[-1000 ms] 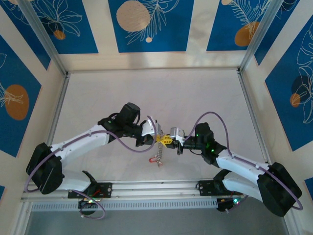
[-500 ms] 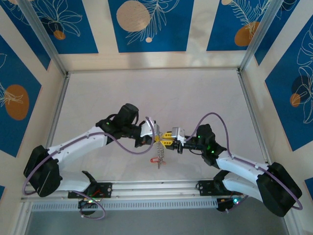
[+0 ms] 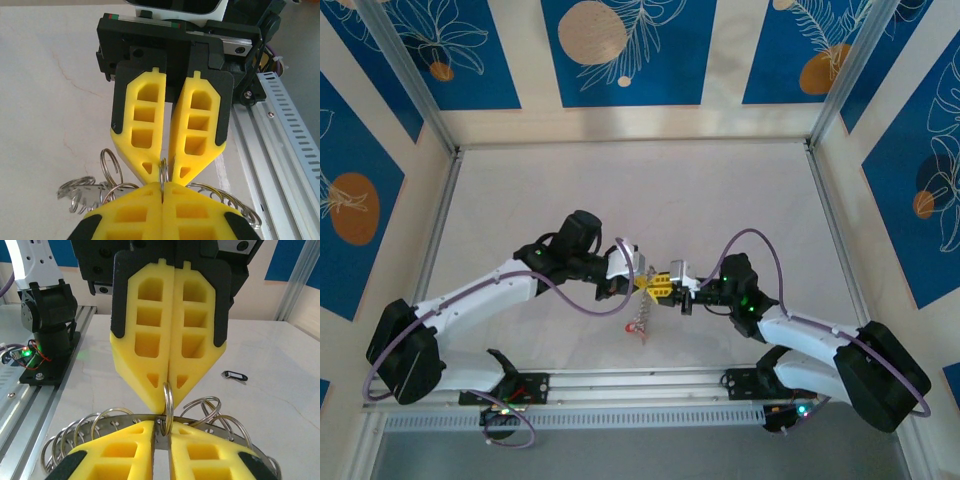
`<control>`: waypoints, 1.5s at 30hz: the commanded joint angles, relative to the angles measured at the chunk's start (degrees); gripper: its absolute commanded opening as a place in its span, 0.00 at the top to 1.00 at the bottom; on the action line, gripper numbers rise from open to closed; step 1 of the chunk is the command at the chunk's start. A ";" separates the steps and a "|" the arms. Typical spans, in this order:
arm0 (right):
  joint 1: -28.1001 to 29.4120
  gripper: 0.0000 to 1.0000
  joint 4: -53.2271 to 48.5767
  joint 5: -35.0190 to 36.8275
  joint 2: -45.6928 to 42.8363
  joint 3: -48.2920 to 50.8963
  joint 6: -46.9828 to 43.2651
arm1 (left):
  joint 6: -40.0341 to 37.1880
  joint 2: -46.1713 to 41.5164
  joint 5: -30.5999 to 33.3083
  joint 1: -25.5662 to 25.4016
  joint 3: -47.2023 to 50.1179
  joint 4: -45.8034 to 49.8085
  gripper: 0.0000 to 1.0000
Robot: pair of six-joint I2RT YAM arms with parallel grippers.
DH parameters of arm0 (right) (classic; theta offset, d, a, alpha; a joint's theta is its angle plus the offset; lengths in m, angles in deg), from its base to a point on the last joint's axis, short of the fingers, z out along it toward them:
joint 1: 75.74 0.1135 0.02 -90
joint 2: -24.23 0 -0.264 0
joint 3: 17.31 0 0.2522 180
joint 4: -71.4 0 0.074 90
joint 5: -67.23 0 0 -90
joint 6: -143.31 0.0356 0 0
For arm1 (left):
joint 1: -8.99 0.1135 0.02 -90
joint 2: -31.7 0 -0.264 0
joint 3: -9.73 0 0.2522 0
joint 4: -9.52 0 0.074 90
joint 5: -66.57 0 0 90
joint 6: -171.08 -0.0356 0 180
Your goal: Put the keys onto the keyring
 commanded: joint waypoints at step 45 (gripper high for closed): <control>5.01 1.00 -11.02 15.01 -20.90 7.38 -41.19 | -8.35 -4.16 3.27 0.47 -1.64 8.30 0.64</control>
